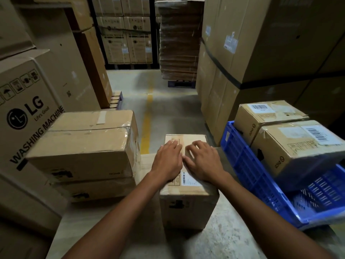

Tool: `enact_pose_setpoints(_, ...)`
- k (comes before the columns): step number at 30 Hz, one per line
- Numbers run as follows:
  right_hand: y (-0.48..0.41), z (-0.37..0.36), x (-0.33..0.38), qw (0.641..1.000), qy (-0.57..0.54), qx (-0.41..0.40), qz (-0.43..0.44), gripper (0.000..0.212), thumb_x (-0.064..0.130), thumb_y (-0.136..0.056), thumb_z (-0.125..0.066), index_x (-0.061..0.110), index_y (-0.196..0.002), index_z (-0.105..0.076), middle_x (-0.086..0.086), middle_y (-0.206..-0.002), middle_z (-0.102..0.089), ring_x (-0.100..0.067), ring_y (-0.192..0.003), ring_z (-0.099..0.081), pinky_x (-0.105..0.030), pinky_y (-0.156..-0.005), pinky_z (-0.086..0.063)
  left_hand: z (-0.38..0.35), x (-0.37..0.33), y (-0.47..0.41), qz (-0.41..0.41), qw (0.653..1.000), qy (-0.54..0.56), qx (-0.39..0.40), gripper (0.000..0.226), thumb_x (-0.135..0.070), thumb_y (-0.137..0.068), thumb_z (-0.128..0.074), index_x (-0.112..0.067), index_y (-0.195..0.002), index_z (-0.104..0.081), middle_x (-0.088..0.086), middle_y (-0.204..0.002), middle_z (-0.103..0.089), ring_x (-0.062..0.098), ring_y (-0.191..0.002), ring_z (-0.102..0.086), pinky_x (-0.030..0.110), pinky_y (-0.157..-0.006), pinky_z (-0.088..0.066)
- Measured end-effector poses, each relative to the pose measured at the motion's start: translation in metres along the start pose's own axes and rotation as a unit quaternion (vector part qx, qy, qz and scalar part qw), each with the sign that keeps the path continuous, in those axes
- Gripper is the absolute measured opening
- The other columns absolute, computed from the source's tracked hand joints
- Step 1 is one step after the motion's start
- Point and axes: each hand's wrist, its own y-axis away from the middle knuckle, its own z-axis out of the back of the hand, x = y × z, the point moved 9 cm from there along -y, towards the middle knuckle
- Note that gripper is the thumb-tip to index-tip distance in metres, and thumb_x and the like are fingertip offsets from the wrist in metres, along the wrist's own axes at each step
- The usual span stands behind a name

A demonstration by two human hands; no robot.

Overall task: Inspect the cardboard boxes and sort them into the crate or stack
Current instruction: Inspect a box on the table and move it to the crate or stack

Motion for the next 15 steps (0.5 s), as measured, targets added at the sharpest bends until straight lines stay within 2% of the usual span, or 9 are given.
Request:
enact_pose_setpoints(3, 0.011, 0.017, -0.018, 0.978, -0.145, -0.11, -0.1, 0.04, 0.049, -0.096, -0.051, 0.023, -0.126, -0.06, 0.002, -0.124, -0.051, -0.015, -0.113, -0.05, -0.04, -0.095, -0.048, 0.017, 0.016, 0.01, 0.067, 0.976, 0.165, -0.122, 0.036, -0.024, -0.102, -0.044, -0.014, -0.132, -0.059, 0.007, -0.144, -0.054, 0.022, -0.138, -0.041, 0.04, -0.111, -0.038)
enact_pose_setpoints(5, 0.026, 0.017, -0.042, 0.936, -0.245, -0.145, -0.207, 0.047, 0.049, -0.099, -0.05, 0.021, -0.137, -0.052, -0.002, -0.133, -0.049, -0.017, -0.119, -0.049, -0.041, -0.099, -0.047, 0.018, 0.038, 0.026, 0.18, 0.922, 0.298, -0.169, 0.037, -0.029, -0.104, -0.043, -0.015, -0.136, -0.056, 0.005, -0.14, -0.056, 0.019, -0.126, -0.05, 0.038, -0.1, -0.044)
enact_pose_setpoints(6, 0.033, 0.009, -0.054, 0.907, -0.3, -0.12, -0.27, 0.051, 0.052, -0.1, -0.046, 0.021, -0.14, -0.049, -0.003, -0.138, -0.05, -0.02, -0.123, -0.05, -0.044, -0.103, -0.045, 0.008, 0.047, 0.035, 0.246, 0.881, 0.377, -0.146, 0.037, -0.034, -0.105, -0.039, -0.015, -0.132, -0.057, 0.005, -0.133, -0.06, 0.018, -0.114, -0.056, 0.035, -0.09, -0.046)
enact_pose_setpoints(7, 0.041, -0.002, -0.062, 0.863, -0.375, -0.082, -0.33, 0.053, 0.056, -0.101, -0.041, 0.021, -0.139, -0.051, -0.006, -0.138, -0.054, -0.022, -0.123, -0.054, -0.047, -0.104, -0.045, -0.008, 0.051, 0.042, 0.303, 0.822, 0.473, -0.097, 0.04, -0.04, -0.106, -0.035, -0.015, -0.125, -0.06, 0.008, -0.123, -0.066, 0.02, -0.101, -0.061, 0.033, -0.08, -0.047)
enact_pose_setpoints(9, 0.054, -0.028, -0.059, 0.736, -0.551, 0.001, -0.394, 0.051, 0.059, -0.102, -0.034, 0.02, -0.12, -0.062, -0.007, -0.118, -0.068, -0.023, -0.108, -0.065, -0.045, -0.101, -0.048, -0.035, 0.043, 0.056, 0.365, 0.68, 0.635, 0.012, 0.055, -0.051, -0.105, -0.027, -0.015, -0.109, -0.068, 0.012, -0.1, -0.074, 0.028, -0.086, -0.068, 0.034, -0.069, -0.051)
enact_pose_setpoints(10, 0.058, -0.031, -0.053, 0.699, -0.596, 0.022, -0.394, 0.049, 0.059, -0.103, -0.033, 0.022, -0.111, -0.065, -0.005, -0.108, -0.07, -0.021, -0.101, -0.067, -0.042, -0.1, -0.048, -0.038, 0.039, 0.06, 0.364, 0.642, 0.674, 0.039, 0.061, -0.056, -0.103, -0.024, -0.016, -0.106, -0.069, 0.012, -0.093, -0.075, 0.03, -0.082, -0.07, 0.036, -0.067, -0.053)
enact_pose_setpoints(11, 0.06, -0.032, -0.051, 0.703, -0.6, 0.029, -0.381, 0.048, 0.061, -0.102, -0.033, 0.026, -0.105, -0.066, -0.002, -0.103, -0.071, -0.02, -0.098, -0.068, -0.041, -0.1, -0.048, -0.037, 0.036, 0.062, 0.349, 0.634, 0.688, 0.048, 0.064, -0.059, -0.102, -0.023, -0.015, -0.106, -0.07, 0.011, -0.087, -0.076, 0.029, -0.077, -0.072, 0.035, -0.064, -0.055)
enact_pose_setpoints(13, 0.063, -0.026, -0.05, 0.737, -0.578, 0.011, -0.349, 0.053, 0.071, -0.095, -0.035, 0.031, -0.101, -0.069, -0.001, -0.103, -0.073, -0.021, -0.101, -0.069, -0.047, -0.101, -0.049, -0.03, 0.035, 0.064, 0.316, 0.655, 0.686, 0.031, 0.069, -0.063, -0.1, -0.022, -0.013, -0.103, -0.069, 0.009, -0.081, -0.074, 0.026, -0.071, -0.072, 0.032, -0.06, -0.055)
enact_pose_setpoints(15, 0.069, -0.019, -0.046, 0.741, -0.594, -0.024, -0.314, 0.066, 0.083, -0.084, -0.038, 0.031, -0.111, -0.069, -0.001, -0.112, -0.072, -0.022, -0.109, -0.067, -0.052, -0.102, -0.049, -0.022, 0.035, 0.064, 0.274, 0.661, 0.699, 0.002, 0.075, -0.07, -0.095, -0.024, -0.012, -0.11, -0.069, 0.014, -0.096, -0.074, 0.033, -0.086, -0.071, 0.042, -0.074, -0.057)
